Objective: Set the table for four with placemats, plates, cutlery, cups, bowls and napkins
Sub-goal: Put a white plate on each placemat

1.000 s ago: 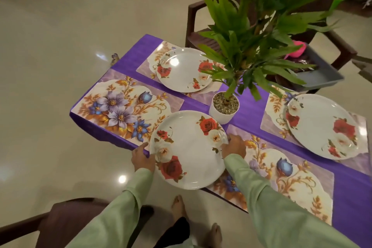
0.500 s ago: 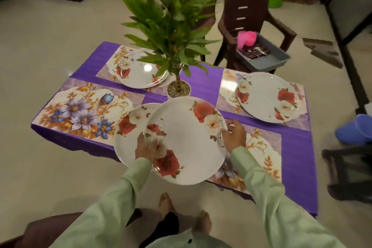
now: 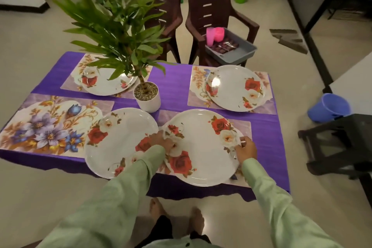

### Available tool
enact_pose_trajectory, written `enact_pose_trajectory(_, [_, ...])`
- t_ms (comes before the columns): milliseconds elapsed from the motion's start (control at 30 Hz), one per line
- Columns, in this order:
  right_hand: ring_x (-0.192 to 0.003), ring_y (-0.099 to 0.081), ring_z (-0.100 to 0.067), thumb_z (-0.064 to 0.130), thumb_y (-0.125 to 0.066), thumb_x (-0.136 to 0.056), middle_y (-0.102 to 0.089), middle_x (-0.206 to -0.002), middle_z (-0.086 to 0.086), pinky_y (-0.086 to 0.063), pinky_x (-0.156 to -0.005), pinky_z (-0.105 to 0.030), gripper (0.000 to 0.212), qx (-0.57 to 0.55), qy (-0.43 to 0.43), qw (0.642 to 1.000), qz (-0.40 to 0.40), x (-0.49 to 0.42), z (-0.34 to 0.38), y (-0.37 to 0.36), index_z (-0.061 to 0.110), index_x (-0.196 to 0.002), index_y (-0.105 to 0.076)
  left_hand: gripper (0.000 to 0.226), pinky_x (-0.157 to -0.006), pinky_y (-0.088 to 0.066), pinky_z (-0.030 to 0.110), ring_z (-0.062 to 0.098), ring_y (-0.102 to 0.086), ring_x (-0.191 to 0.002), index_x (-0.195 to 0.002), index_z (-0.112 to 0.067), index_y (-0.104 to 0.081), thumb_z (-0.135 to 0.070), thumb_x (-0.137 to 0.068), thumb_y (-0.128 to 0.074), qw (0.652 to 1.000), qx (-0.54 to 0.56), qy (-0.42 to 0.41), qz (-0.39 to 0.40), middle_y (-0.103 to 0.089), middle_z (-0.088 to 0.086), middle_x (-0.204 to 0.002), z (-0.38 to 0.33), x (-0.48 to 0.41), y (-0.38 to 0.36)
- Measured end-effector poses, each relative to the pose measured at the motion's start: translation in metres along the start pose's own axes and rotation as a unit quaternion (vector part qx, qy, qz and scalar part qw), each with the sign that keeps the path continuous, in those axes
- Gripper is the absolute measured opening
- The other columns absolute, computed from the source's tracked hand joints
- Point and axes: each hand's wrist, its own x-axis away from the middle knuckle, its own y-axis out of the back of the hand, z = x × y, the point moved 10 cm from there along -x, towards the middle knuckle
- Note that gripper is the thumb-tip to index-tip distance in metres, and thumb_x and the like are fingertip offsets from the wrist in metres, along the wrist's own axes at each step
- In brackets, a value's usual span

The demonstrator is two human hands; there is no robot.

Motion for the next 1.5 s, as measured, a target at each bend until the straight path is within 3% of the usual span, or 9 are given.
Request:
enact_pose_trajectory(100, [-0.104,-0.06,-0.037,-0.003,-0.055,-0.087,-0.067,-0.112,-0.017,-0.038,-0.076,-0.026,0.024,0.018,-0.015,1.0,0.003,-0.004,-0.011,0.0,0.003,-0.108,-0.066,0.053,-0.111,-0.032,0.04,0.037,-0.044,-0.13,-0.142,-0.01,-0.045,-0.025,-0.093,-0.056,1.0,-0.011,0.013,0.019,-0.047,0.02,-0.143,0.009,-0.014,-0.016])
enact_pose_trajectory(233, [-0.103,-0.061,-0.037,0.0,-0.055,-0.089,-0.068,-0.11,-0.019,-0.041,-0.077,-0.028,0.022,0.058,-0.004,0.998,0.028,-0.003,-0.012,-0.008,0.003,-0.108,-0.067,0.051,-0.109,-0.034,0.038,0.037,-0.042,-0.13,-0.143,-0.01,-0.043,-0.011,-0.093,-0.053,1.0,0.016,0.006,0.012,-0.043,0.023,-0.14,0.004,0.001,-0.018])
enact_pose_trajectory(533, [-0.106,-0.061,-0.039,0.009,-0.06,-0.089,-0.066,-0.118,-0.018,-0.05,-0.089,-0.04,0.029,0.104,0.025,0.993,0.055,-0.008,-0.002,-0.028,0.008,-0.118,-0.065,0.052,-0.106,-0.038,0.041,0.038,-0.044,-0.132,-0.147,-0.005,-0.036,0.0,-0.096,-0.047,0.997,0.074,0.002,0.02,-0.044,0.02,-0.145,0.007,0.011,-0.02])
enact_pose_trajectory(833, [-0.111,-0.059,-0.037,0.004,-0.059,-0.089,-0.063,-0.123,-0.016,-0.05,-0.096,-0.043,0.035,0.104,0.028,0.993,0.049,-0.005,-0.01,-0.031,0.008,-0.123,-0.063,0.067,-0.112,-0.037,0.047,0.034,-0.038,-0.138,-0.152,-0.017,-0.03,0.001,-0.093,-0.054,0.984,0.169,-0.028,0.058,-0.037,0.011,-0.153,0.018,0.012,-0.029])
enact_pose_trajectory(967, [-0.125,-0.044,-0.034,0.004,-0.059,-0.087,-0.047,-0.135,-0.013,-0.041,-0.103,-0.045,0.045,0.156,0.04,0.987,0.024,0.008,-0.004,-0.028,0.011,-0.131,-0.055,0.053,-0.107,-0.043,0.047,0.032,-0.048,-0.131,-0.141,-0.02,-0.047,0.001,-0.093,-0.051,0.976,0.212,-0.039,0.023,-0.051,0.007,-0.142,0.028,0.015,-0.019])
enact_pose_trajectory(1133, [-0.129,-0.039,-0.032,0.003,-0.062,-0.084,-0.044,-0.14,-0.012,-0.033,-0.109,-0.041,0.05,0.184,0.16,0.97,-0.008,0.041,0.041,-0.049,0.01,-0.133,-0.054,0.04,-0.11,-0.038,0.043,0.026,-0.051,-0.125,-0.136,-0.016,-0.054,-0.014,-0.096,-0.059,0.967,0.248,-0.031,-0.048,-0.054,0.004,-0.134,0.055,0.034,0.019])
enact_pose_trajectory(1200, [-0.131,-0.039,-0.03,0.002,-0.061,-0.086,-0.045,-0.14,-0.01,-0.032,-0.111,-0.039,0.046,0.154,0.206,0.966,0.03,0.06,0.064,-0.079,0.011,-0.131,-0.056,0.035,-0.114,-0.035,0.043,0.022,-0.051,-0.123,-0.132,-0.015,-0.056,-0.012,-0.097,-0.057,0.966,0.237,-0.035,-0.092,-0.056,0.001,-0.13,0.075,0.035,0.044])
enact_pose_trajectory(1333, [-0.128,-0.045,-0.026,0.007,-0.059,-0.089,-0.053,-0.133,-0.007,-0.034,-0.109,-0.033,0.042,0.123,0.279,0.941,0.144,0.102,0.116,-0.16,0.016,-0.13,-0.058,0.038,-0.106,-0.045,0.046,0.028,-0.06,-0.109,-0.119,-0.017,-0.064,0.007,-0.093,-0.05,0.948,0.286,-0.009,-0.136,-0.062,0.01,-0.125,0.123,0.03,0.09])
enact_pose_trajectory(1500, [-0.138,-0.035,-0.03,0.019,-0.058,-0.092,-0.042,-0.147,-0.012,-0.023,-0.116,-0.034,0.052,0.188,0.271,0.917,0.223,0.124,0.156,-0.26,0.011,-0.142,-0.046,0.042,-0.096,-0.052,0.039,0.029,-0.063,-0.107,-0.114,-0.022,-0.064,0.011,-0.092,-0.05,0.932,0.326,-0.001,-0.161,-0.063,0.01,-0.124,0.172,0.012,0.135])
